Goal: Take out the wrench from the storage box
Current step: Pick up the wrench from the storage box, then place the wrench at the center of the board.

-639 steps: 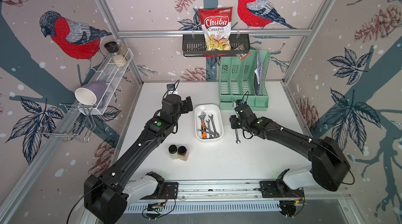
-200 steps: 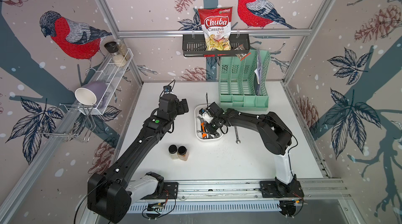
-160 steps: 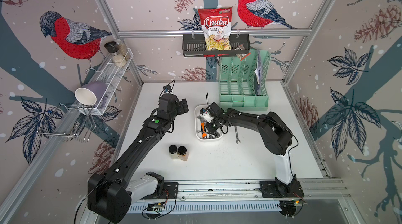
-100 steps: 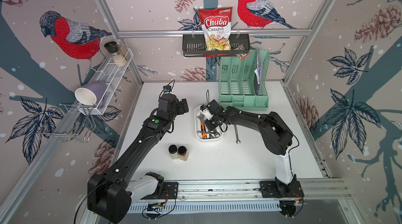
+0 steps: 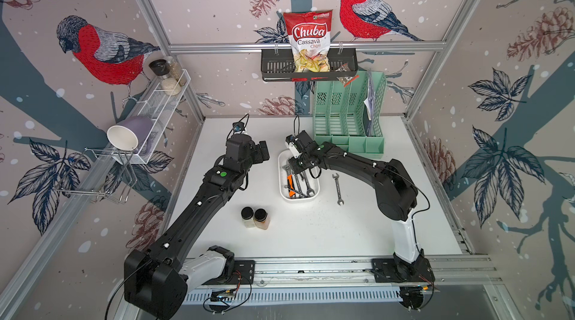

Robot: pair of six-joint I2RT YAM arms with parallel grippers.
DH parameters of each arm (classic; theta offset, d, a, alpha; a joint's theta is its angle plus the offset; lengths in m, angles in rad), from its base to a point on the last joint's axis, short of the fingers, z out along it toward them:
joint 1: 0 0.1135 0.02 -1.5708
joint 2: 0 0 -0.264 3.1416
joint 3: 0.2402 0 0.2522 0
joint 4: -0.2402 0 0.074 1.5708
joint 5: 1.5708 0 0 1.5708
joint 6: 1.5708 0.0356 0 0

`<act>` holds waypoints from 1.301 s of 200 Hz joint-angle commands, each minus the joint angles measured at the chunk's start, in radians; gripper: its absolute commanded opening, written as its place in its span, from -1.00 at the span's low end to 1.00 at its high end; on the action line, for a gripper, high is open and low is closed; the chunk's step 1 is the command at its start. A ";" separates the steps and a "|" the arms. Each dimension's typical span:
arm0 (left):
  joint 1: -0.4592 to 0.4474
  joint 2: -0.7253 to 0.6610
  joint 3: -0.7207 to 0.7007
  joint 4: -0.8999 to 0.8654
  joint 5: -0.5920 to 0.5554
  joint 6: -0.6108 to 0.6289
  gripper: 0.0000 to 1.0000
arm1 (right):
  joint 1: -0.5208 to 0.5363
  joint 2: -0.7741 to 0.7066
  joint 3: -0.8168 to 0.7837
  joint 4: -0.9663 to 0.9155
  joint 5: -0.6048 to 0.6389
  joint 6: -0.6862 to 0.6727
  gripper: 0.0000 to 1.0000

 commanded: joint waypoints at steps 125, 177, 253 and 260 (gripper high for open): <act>-0.063 0.025 0.030 0.018 0.029 -0.018 0.86 | -0.175 -0.506 -0.477 -0.015 0.200 0.121 -0.96; -0.075 0.064 0.090 0.012 0.069 -0.038 0.86 | -0.279 -0.560 -0.726 0.086 0.160 0.125 -0.95; -0.070 0.034 -0.009 0.066 0.035 -0.019 0.88 | -0.325 -0.458 -0.783 0.167 0.154 0.130 -0.95; -0.070 0.034 -0.009 0.064 0.031 -0.013 0.88 | -0.327 -0.453 -0.786 0.169 0.153 0.131 -0.95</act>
